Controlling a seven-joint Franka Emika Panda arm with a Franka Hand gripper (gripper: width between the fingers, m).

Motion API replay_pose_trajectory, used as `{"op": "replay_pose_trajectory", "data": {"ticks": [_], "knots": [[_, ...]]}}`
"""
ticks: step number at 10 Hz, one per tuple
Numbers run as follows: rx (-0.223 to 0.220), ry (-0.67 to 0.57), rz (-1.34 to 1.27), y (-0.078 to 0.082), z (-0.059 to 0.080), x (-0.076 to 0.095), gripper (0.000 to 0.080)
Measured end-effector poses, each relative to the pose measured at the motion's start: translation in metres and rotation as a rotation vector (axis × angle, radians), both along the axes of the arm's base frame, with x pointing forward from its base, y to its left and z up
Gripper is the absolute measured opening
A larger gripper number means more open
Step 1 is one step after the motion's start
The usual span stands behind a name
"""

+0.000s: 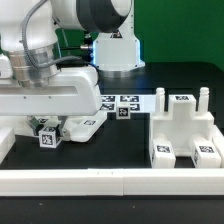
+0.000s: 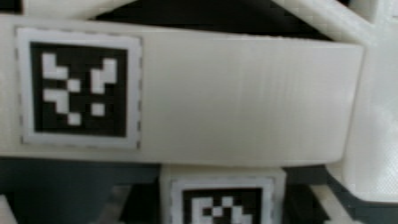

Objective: Assemble chair

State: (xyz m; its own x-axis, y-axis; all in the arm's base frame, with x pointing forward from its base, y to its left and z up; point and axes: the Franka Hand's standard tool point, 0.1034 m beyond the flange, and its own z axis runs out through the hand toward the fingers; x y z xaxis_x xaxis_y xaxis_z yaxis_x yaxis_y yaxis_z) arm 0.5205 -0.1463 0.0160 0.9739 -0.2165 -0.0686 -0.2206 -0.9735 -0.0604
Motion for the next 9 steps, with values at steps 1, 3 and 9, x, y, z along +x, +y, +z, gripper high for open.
{"op": "replay_pose_trajectory", "data": {"ticks": [1, 3, 9], "knots": [[-0.013, -0.009, 0.059, 0.005, 0.010, 0.006, 0.0281], [-0.032, -0.029, 0.213, 0.028, 0.038, 0.011, 0.0281], [-0.030, -0.021, 0.255, 0.048, 0.044, -0.003, 0.0282]]}}
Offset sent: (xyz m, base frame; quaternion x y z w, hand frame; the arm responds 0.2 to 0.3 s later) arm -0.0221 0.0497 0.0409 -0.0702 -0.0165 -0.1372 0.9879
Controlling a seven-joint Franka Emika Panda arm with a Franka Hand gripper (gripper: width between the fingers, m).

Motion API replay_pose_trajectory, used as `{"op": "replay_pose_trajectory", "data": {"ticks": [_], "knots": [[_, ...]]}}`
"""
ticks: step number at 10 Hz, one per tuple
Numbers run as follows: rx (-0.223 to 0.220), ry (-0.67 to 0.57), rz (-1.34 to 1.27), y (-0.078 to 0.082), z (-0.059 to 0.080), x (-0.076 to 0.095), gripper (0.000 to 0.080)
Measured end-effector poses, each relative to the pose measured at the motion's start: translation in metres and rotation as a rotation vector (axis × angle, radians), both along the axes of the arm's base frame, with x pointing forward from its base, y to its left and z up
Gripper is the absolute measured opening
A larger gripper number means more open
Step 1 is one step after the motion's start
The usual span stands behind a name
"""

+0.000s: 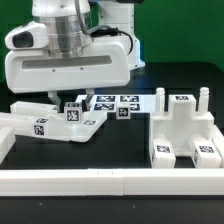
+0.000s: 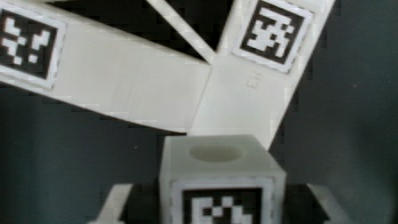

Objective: Assemble chair

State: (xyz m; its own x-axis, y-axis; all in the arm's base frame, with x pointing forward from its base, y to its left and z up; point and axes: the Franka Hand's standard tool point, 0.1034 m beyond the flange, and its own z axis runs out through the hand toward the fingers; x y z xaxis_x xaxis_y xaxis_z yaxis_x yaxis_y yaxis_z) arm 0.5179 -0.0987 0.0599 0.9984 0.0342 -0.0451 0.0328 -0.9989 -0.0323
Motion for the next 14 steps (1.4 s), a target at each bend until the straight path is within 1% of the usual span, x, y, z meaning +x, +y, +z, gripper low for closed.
{"op": "replay_pose_trajectory", "data": {"ticks": [1, 2, 3, 4, 7, 8, 9, 10, 11, 14], "knots": [[0.000, -0.012, 0.001, 0.009, 0.002, -0.014, 0.0282], [0.006, -0.008, 0.009, 0.018, 0.005, -0.034, 0.0282], [0.010, -0.002, 0.009, 0.023, 0.006, -0.041, 0.0282], [-0.002, -0.005, -0.016, 0.030, 0.006, -0.039, 0.0282], [-0.002, -0.002, -0.001, 0.030, 0.004, -0.040, 0.0282], [-0.011, -0.023, -0.006, 0.033, 0.004, -0.040, 0.0282], [-0.029, -0.070, 0.015, 0.050, -0.001, -0.051, 0.0282], [-0.038, -0.082, 0.024, 0.065, -0.008, -0.071, 0.0282], [-0.058, -0.114, 0.044, 0.070, -0.013, -0.079, 0.0282], [-0.060, -0.111, 0.043, 0.069, -0.015, -0.080, 0.0282]]}}
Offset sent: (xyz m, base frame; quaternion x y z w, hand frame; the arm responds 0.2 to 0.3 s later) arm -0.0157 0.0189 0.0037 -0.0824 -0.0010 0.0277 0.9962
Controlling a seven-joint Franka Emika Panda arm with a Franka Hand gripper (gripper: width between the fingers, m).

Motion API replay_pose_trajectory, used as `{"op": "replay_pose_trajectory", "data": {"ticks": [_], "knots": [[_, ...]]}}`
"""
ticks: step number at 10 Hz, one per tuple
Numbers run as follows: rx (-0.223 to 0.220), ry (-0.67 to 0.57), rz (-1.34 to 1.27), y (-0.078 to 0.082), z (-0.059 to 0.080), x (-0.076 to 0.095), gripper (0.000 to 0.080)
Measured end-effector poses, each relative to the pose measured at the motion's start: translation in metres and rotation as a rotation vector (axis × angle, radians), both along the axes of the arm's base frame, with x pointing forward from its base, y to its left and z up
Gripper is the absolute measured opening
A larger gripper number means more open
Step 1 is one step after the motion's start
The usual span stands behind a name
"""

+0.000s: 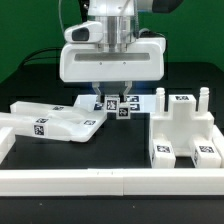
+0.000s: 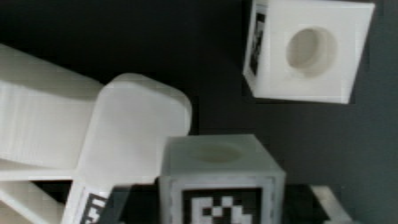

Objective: Assemble chair

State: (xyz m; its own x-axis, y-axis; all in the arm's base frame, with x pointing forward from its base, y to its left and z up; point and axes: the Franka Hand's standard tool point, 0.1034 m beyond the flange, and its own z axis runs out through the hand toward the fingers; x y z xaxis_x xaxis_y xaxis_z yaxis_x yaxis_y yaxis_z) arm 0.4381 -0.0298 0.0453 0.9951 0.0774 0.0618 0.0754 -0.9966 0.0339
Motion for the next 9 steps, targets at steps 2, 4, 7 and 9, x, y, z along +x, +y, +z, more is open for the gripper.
{"op": "replay_pose_trajectory", "data": {"ticks": [2, 4, 7, 9], "knots": [[0.019, 0.002, -0.040, 0.020, 0.004, -0.002, 0.0282], [0.049, -0.003, -0.066, 0.061, 0.013, -0.007, 0.0282], [0.049, -0.001, -0.082, 0.065, 0.012, -0.008, 0.0282], [0.050, 0.012, -0.034, 0.045, 0.018, -0.019, 0.0282]]}}
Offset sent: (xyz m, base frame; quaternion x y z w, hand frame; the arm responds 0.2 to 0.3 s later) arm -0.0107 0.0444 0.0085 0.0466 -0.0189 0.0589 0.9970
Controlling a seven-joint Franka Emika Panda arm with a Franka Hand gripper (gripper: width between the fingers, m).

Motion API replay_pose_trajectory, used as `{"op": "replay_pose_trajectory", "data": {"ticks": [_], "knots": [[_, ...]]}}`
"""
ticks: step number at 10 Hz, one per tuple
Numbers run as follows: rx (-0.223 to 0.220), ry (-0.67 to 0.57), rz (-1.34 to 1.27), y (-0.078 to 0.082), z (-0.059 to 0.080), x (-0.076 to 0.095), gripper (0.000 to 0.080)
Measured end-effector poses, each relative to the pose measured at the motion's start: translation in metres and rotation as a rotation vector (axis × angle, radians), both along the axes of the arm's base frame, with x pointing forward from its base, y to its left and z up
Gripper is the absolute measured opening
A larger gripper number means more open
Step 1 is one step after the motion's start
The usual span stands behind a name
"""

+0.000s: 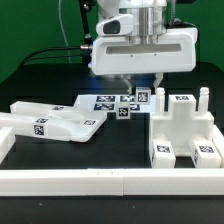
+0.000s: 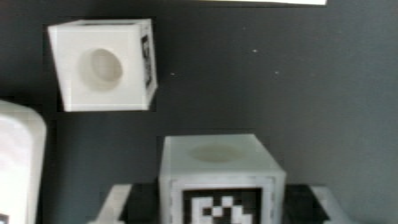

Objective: Assemble chair

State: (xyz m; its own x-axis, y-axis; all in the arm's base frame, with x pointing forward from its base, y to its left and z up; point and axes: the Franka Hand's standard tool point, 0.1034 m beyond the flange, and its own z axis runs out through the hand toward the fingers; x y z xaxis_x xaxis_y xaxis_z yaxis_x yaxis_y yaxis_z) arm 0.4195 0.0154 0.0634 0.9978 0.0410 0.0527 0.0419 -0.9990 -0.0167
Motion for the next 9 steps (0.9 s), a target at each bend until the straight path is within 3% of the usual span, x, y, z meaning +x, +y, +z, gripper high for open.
{"op": "replay_pose_trajectory", "data": {"ticks": [2, 3, 7, 9], "knots": [[-0.009, 0.001, 0.024, -0.037, 0.003, -0.018, 0.0282], [-0.019, -0.001, 0.014, -0.047, -0.002, -0.021, 0.0282], [-0.017, 0.003, 0.020, -0.043, -0.003, -0.021, 0.0282], [-0.012, 0.030, 0.039, -0.082, -0.016, -0.038, 0.0282]]}}
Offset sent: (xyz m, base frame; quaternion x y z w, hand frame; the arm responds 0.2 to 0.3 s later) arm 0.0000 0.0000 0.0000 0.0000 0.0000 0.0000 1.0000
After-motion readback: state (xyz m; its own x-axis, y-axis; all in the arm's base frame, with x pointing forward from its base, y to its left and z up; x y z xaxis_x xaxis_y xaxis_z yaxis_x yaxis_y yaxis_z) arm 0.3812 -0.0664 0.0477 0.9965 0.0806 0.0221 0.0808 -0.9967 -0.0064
